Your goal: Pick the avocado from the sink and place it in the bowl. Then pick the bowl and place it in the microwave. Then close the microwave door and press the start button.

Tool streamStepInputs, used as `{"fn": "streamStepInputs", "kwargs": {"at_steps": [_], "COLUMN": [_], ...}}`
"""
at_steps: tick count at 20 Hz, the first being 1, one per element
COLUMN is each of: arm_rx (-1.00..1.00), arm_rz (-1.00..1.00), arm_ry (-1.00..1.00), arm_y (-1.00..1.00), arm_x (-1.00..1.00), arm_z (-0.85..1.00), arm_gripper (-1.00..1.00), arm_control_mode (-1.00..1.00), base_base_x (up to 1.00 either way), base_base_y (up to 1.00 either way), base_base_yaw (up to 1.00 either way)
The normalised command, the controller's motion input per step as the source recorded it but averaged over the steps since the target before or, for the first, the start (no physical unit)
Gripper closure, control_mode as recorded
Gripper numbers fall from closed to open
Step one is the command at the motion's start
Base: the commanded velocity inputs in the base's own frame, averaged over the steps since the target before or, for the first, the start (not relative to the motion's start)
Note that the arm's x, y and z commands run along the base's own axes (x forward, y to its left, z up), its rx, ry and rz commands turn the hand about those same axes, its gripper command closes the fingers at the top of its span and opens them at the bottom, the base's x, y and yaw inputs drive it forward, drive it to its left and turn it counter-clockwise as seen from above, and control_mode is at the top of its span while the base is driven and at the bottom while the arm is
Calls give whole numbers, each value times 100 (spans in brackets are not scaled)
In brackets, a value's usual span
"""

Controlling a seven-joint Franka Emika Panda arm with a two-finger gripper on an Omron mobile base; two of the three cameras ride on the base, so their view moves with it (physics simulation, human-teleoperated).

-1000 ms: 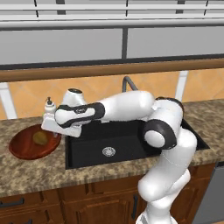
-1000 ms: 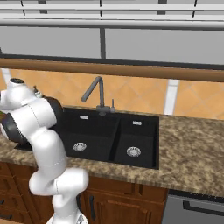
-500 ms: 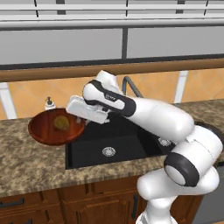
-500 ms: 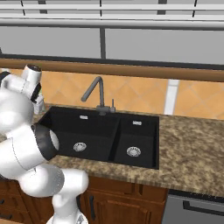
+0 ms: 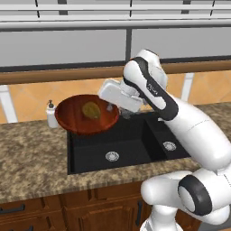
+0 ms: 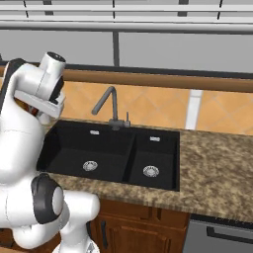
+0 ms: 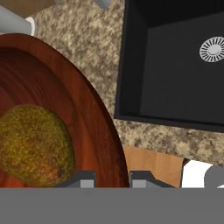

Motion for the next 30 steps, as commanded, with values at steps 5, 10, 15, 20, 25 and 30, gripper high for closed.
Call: {"fn": "streamStepInputs", "kwargs": {"at_steps": [5,10,15,20,25,30], "arm_rx": [0,3,2,0,0,0], "arm_rz": [0,-1,-11,-8,0,0], "arm_ry": [0,-6,-2,-6,-3,0], "arm_y": [-92,-75,-64,-44,-2,0], "arm_x": [-51,-44,-65,-62,-9,0], "arm_z": [93,74,34,16,0,0], "arm_gripper": [100,100,100,100,100,100], "arm_control_mode": [-100,-100,-100,-100,100,100], "base_base_x": [0,0,0,0,-17,-99], "base_base_y": [0,0,0,0,-1,-9], "base_base_yaw": [0,0,0,0,-2,-40]}}
